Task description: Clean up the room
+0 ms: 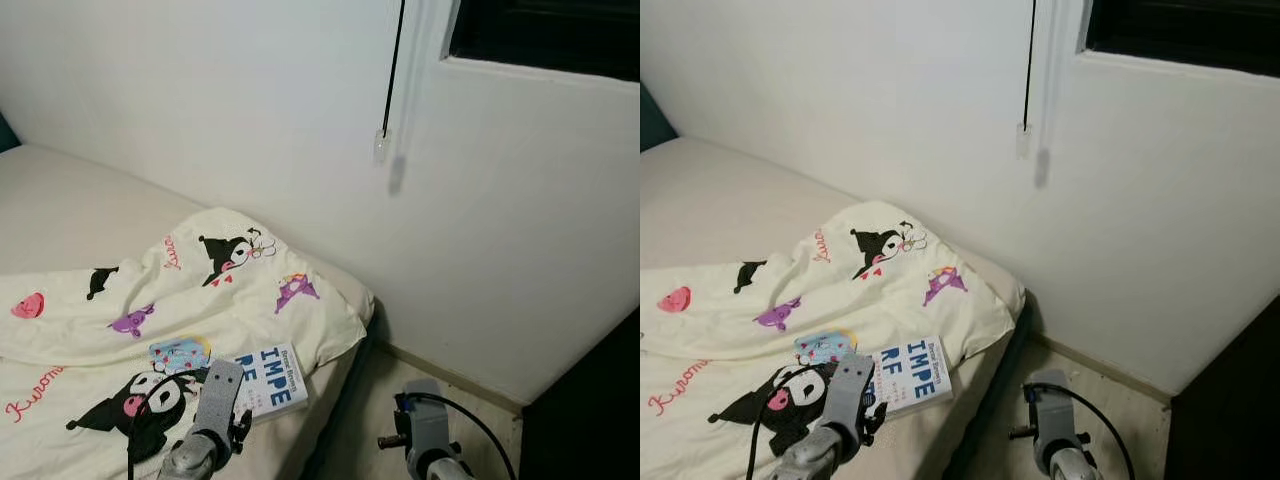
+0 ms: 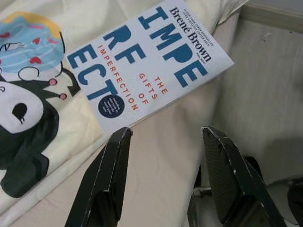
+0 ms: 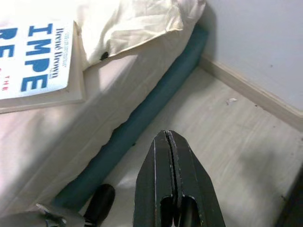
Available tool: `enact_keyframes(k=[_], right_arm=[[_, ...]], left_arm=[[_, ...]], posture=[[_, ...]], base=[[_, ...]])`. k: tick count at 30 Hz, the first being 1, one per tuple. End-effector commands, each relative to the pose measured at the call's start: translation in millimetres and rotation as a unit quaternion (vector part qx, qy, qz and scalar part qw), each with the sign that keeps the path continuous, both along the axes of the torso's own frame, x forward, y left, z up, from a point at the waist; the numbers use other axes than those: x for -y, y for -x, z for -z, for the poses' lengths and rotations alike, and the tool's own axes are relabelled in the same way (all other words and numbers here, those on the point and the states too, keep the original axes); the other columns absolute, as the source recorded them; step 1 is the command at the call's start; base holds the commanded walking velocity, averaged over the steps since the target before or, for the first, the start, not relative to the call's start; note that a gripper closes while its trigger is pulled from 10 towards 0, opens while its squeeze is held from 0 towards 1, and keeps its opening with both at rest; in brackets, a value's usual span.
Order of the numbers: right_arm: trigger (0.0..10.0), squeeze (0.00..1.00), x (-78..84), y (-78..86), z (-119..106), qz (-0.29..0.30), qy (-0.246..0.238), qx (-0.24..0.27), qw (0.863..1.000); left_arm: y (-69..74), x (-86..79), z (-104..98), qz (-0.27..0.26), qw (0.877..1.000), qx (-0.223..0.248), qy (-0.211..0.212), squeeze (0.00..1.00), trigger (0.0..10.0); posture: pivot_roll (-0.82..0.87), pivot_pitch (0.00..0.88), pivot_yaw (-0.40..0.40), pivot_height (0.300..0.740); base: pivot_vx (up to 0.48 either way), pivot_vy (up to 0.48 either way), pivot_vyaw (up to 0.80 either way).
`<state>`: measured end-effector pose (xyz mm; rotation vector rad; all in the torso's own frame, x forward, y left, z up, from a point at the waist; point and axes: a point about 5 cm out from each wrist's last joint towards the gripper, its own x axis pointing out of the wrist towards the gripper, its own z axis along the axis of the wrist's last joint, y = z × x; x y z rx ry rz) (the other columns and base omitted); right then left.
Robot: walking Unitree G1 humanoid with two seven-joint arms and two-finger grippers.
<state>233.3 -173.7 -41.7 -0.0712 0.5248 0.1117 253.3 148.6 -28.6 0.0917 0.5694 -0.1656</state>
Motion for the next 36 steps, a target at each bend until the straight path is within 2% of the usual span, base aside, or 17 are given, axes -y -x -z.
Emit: enact_keyframes(k=[1,9,24,25,28,36], right_arm=[[10.0,0.00,0.2,6.5,5.1,0.008,-0.006,-0.014,1.000],[10.0,0.00,0.4,7.9,6.1,0.012,-0.007,-0.016,1.000],[10.0,0.00,0.2,7.6,5.9,0.014,-0.008,-0.016,1.000],[10.0,0.00,0.3,7.6,5.8,0.014,-0.008,-0.016,1.000],[10.0,0.00,0.7,7.6,5.8,0.014,-0.008,-0.016,1.000],[10.0,0.00,1.0,7.1,5.5,0.014,-0.008,-0.016,1.000]], left_arm=[[2.8,-1.0,2.5,0.003,1.000,-0.008,-0.002,0.00,10.0],[2.8,0.3,2.7,0.020,1.000,-0.010,-0.016,0.00,10.0],[2.0,-0.1,2.2,0.012,1.000,-0.012,-0.012,0.00,10.0],[2.0,-0.4,2.3,-0.001,1.000,-0.014,0.003,0.00,10.0],[1.9,-2.7,2.8,-0.013,1.000,-0.020,0.010,0.00,10.0],[2.5,-7.2,3.9,-0.018,1.000,-0.025,-0.006,0.00,10.0]], posture=[[0.03,0.132,0.018,0.729],[0.03,0.137,0.022,0.729],[0.03,0.142,0.023,0.729],[0.03,0.143,0.023,0.729],[0.02,0.145,0.022,0.729],[0.02,0.147,0.021,0.729]], base=[[0.000,0.000,0.00],[0.000,-0.033,0.00],[0.000,-0.469,0.00],[0.000,-0.315,0.00],[0.000,0.160,0.00],[0.000,0.420,0.00]])
